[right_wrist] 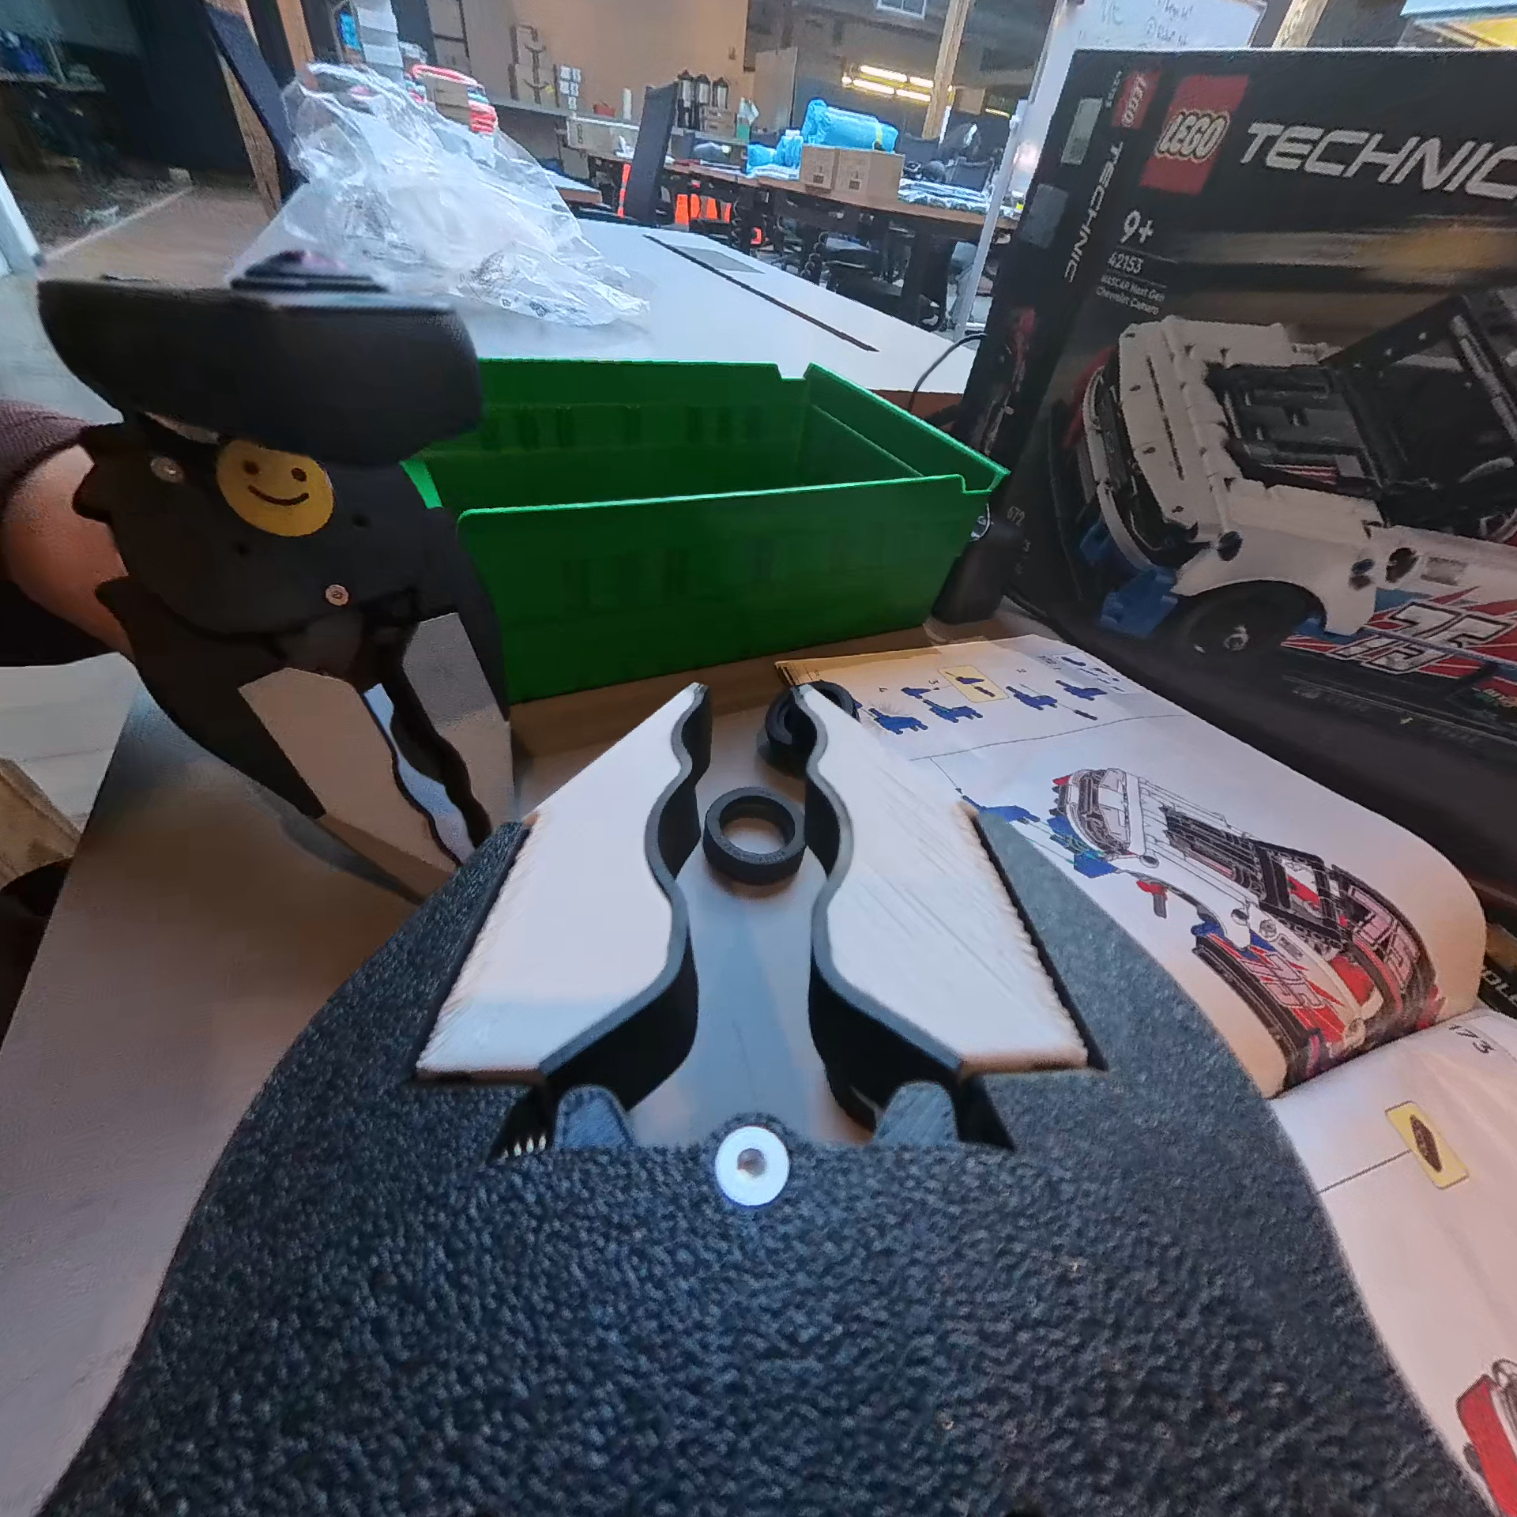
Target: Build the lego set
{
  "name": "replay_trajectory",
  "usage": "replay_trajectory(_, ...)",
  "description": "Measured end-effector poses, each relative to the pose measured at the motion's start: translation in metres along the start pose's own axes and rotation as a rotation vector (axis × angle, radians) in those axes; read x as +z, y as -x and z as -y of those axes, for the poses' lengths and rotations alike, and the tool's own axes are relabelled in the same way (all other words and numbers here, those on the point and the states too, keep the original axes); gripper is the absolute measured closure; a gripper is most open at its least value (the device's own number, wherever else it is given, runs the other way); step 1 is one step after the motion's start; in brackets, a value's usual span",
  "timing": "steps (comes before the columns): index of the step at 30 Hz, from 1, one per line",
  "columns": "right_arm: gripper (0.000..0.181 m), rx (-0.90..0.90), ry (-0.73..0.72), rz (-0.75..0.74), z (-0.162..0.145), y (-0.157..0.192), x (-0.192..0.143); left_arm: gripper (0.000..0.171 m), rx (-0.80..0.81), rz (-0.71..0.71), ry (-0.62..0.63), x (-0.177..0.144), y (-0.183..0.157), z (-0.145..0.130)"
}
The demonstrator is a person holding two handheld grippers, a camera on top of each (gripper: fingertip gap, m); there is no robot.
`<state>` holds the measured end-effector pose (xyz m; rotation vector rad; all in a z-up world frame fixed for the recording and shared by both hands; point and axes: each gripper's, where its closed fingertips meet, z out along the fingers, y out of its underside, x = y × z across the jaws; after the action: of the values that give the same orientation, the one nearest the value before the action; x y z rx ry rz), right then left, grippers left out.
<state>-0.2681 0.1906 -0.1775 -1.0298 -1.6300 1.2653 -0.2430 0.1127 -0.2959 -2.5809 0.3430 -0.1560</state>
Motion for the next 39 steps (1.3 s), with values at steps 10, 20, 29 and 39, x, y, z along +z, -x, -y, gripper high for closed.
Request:
replay_trajectory(10, 0.164, 0.015, 0.009, -0.019, -0.005, -0.006, 0.002, 0.152, -0.073, -0.094, -0.161, -0.07, -0.006, 0.012)
replay_trajectory(20, 0.166, 0.032, 0.027, -0.066, -0.016, -0.018, 0.006, 0.157, -0.077, 0.184, -0.009, -0.108, 0.166, -0.015)
replay_trajectory(29, 0.166, 0.09, 0.031, -0.097, -0.024, -0.031, 0.003, 0.157, -0.002, 0.08, 0.111, -0.063, 0.177, -0.029)
replay_trajectory(39, 0.166, 0.113, 0.043, -0.088, -0.029, -0.032, 0.006, 0.158, 0.027, 0.025, 0.149, -0.06, 0.18, -0.028)
